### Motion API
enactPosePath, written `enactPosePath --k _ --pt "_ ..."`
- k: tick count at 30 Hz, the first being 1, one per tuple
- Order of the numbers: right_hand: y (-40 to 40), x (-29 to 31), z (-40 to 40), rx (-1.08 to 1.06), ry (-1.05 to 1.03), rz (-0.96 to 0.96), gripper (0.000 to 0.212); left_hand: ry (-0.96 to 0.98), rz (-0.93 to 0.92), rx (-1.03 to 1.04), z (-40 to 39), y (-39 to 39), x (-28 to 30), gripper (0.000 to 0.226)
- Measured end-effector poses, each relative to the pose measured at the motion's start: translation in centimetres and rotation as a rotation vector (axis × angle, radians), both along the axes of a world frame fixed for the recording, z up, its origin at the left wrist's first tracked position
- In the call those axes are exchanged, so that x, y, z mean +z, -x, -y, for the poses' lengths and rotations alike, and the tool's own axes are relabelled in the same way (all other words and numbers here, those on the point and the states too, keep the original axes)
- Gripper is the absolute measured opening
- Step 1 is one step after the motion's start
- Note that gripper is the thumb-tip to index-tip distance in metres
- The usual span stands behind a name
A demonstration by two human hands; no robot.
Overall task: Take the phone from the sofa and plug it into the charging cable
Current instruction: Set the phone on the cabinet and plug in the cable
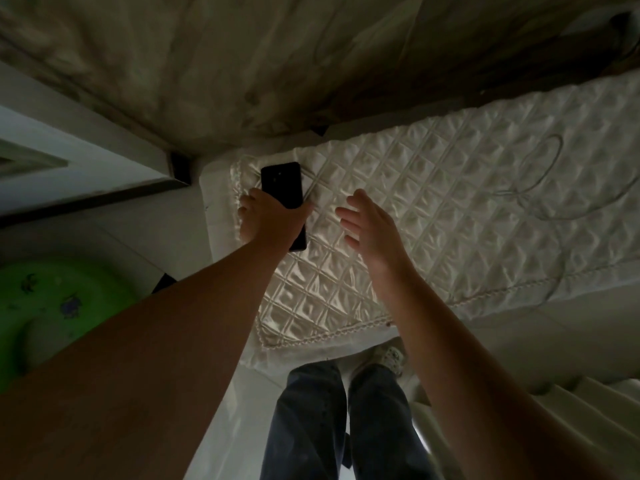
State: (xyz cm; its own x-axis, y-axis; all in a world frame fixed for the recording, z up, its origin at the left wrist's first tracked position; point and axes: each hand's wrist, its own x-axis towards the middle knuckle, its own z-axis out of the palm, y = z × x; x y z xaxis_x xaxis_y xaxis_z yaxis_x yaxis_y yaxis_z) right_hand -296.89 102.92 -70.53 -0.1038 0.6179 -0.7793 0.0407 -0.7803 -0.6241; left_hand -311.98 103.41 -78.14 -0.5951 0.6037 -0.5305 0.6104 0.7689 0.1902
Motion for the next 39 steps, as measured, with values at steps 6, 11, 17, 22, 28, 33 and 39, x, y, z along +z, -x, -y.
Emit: enactPosePath --k 6,11,17,22,28,33,39 --pt "-0.1 -0.7 -0.6 -0.010 0.004 -0.011 0.057 -0.002 -0.023 -0.021 -0.4 -0.2 -0.3 0.119" --pt "-0.2 -1.1 -0.7 -0.023 0.007 -0.009 0.055 0.008 -0.062 -0.027 -0.7 -0.7 0.0 0.114" --pt "-0.9 -0.5 -0.3 -0.057 0.015 -0.040 0.052 -0.059 -0.014 0.052 -0.1 -1.2 0.9 0.099" --pt "-2.8 0.0 0.0 -0.080 0.028 -0.038 0.055 -0.341 0.024 0.011 0.7 -1.5 2.0 0.036" --pt "-6.4 0.3 1.0 -0.172 0.050 -0.036 0.054 -0.341 0.362 -0.018 2.1 -5.6 2.8 0.018" --pt "-10.1 -0.6 3.0 -0.242 0.053 0.020 0.047 -0.280 0.493 -0.084 4.6 -10.6 2.2 0.013" --pt "-13.8 -3.3 7.3 -0.216 0.106 0.137 0.020 -0.208 0.538 -0.232 8.5 -14.6 1.5 0.011"
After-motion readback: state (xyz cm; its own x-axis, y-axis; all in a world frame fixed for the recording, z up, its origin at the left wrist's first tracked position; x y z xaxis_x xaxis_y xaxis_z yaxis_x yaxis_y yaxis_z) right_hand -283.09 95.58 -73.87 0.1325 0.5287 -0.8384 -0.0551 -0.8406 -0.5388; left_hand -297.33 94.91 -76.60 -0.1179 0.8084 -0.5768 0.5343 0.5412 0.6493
